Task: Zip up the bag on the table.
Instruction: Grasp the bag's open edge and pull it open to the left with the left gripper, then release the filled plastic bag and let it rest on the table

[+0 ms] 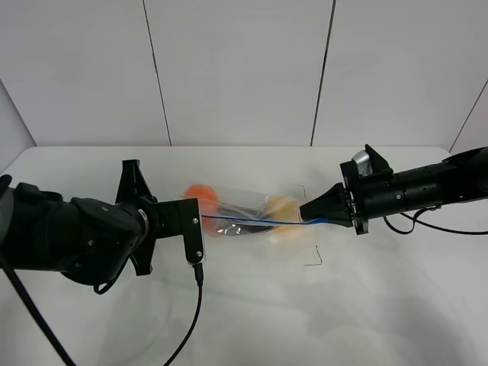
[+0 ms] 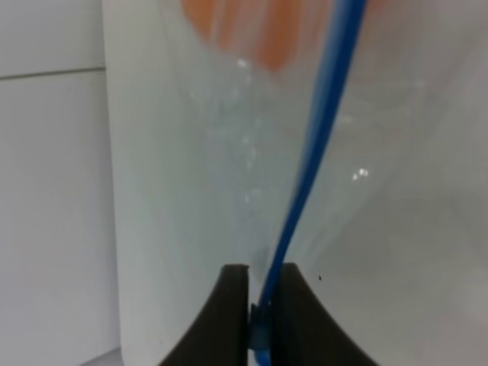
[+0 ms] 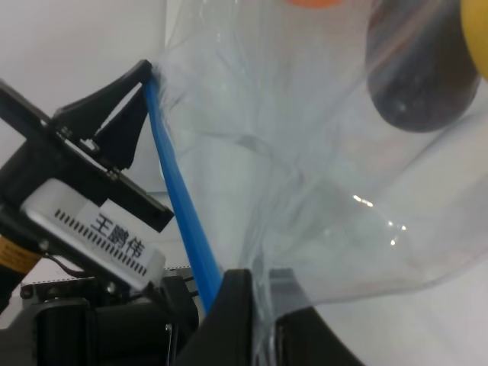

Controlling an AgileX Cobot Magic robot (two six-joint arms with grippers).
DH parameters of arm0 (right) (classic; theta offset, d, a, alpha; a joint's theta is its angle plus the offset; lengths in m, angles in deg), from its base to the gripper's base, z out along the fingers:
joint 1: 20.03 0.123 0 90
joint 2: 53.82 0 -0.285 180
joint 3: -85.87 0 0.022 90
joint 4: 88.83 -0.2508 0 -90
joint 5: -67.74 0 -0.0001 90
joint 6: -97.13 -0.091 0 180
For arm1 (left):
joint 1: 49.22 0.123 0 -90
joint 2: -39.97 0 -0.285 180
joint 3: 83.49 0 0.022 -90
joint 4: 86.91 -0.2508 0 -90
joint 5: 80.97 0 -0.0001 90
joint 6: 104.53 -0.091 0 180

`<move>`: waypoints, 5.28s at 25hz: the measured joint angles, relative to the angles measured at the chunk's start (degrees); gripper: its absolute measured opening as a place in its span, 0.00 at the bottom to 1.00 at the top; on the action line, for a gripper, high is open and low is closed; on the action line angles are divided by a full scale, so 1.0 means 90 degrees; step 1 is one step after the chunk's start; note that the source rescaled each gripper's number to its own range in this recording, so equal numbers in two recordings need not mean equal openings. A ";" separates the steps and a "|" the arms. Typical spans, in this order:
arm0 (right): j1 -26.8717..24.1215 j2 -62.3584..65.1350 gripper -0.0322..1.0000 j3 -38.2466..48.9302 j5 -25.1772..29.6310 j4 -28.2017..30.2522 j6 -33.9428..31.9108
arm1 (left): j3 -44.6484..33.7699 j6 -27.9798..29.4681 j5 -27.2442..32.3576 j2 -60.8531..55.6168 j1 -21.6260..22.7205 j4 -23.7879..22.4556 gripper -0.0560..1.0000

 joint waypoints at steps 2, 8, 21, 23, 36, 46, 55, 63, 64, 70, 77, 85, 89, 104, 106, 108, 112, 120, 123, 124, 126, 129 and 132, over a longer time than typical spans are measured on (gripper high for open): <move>0.0000 0.0000 0.03 0.0000 0.0000 0.0000 0.0000 | 0.0000 0.0000 0.0000 0.0000 0.0038 0.0000 0.05; 0.0000 0.0000 0.03 0.0000 -0.0005 0.0000 0.0000 | 0.0000 0.0000 -0.0033 0.0000 0.0110 -0.0006 0.05; 0.0005 0.0000 0.03 -0.0019 -0.0005 0.0001 0.0000 | 0.0000 0.0000 -0.0178 0.0000 0.0373 -0.0035 0.05; 0.0005 0.0000 0.03 -0.0019 -0.0005 0.0001 0.0000 | 0.0000 0.0000 -0.0193 0.0000 0.0380 -0.0029 0.06; 0.0005 0.0000 0.03 -0.0026 -0.0005 0.0146 0.0005 | -0.0013 0.0308 -0.0143 0.0000 0.0433 0.0074 0.78; 0.0005 0.0000 0.03 -0.0026 -0.0005 0.0146 0.0005 | -0.0013 0.0636 0.0372 0.0000 0.0433 0.0099 0.92; 0.0005 0.0000 0.03 -0.0026 -0.0005 0.0146 0.0019 | -0.0013 0.0677 0.0580 -0.0118 0.0315 0.0102 1.00; 0.0005 0.0000 0.03 -0.0026 -0.0007 0.0146 0.0043 | 0.0861 0.0141 0.0664 -0.0684 0.0235 0.0905 1.00; 0.0005 0.0000 0.03 -0.0026 -0.0007 0.0146 0.0043 | 0.1035 -0.0131 0.0719 -0.0762 0.0235 0.1159 1.00; 0.0005 0.0000 0.03 -0.0026 -0.0012 0.0146 0.0048 | 0.2613 -0.2138 0.0915 -0.1269 0.0235 0.3462 1.00; 0.0005 0.0000 0.03 -0.0026 -0.0014 0.0146 0.0098 | 0.4932 -0.3424 0.1931 -0.1348 0.0347 0.5047 1.00; 0.0005 0.0000 0.03 -0.0026 -0.0014 0.0146 0.0098 | 0.6377 -0.3492 0.3449 -0.1543 0.2380 0.6182 1.00; 0.0005 0.0000 0.03 -0.0026 -0.0019 0.0146 0.0147 | 0.6379 -0.3710 0.3826 -0.1673 0.3598 0.7179 1.00; 0.0005 0.0000 0.03 -0.0026 -0.0019 0.0165 0.0293 | 0.4303 -0.3707 0.3370 -0.4138 0.4770 0.8157 1.00; 0.0005 0.0000 0.03 -0.0026 -0.0019 0.0178 0.0314 | 0.3824 -0.3668 0.3260 -0.4518 0.4770 0.7983 1.00; 0.0005 0.0000 0.03 -0.0026 -0.0019 0.0191 0.0320 | 0.3424 -0.3619 0.3260 -0.4812 0.4770 0.7853 1.00; 0.0005 0.0000 0.03 -0.0026 -0.0019 0.0191 0.0320 | 0.2820 -0.3154 0.3358 -0.5067 0.4770 0.7493 1.00; 0.0005 0.0000 0.03 -0.0026 -0.0019 0.0191 0.0335 | 0.2447 -0.2493 0.3604 -0.5391 0.4770 0.6968 1.00; 0.0005 0.0000 0.03 -0.0026 -0.0019 0.0198 0.0335 | 0.2322 -0.2485 0.3662 -0.5639 0.4770 0.7110 1.00; 0.0005 0.0000 0.03 -0.0026 -0.0019 0.0198 0.0335 | 0.2239 -0.2485 0.3675 -0.5757 0.4770 0.7149 1.00; 0.0005 0.0000 0.03 -0.0026 -0.0019 0.0198 0.0335 | 0.2052 -0.2485 0.3667 -0.6063 0.4770 0.7245 1.00; 0.0005 0.0000 0.03 -0.0026 -0.0019 0.0198 0.0335 | 0.1694 -0.2452 0.3587 -0.6590 0.4770 0.7412 1.00; 0.0005 0.0000 0.03 -0.0026 -0.0019 0.0198 0.0335 | 0.1308 -0.2297 0.3573 -0.7032 0.4770 0.7448 1.00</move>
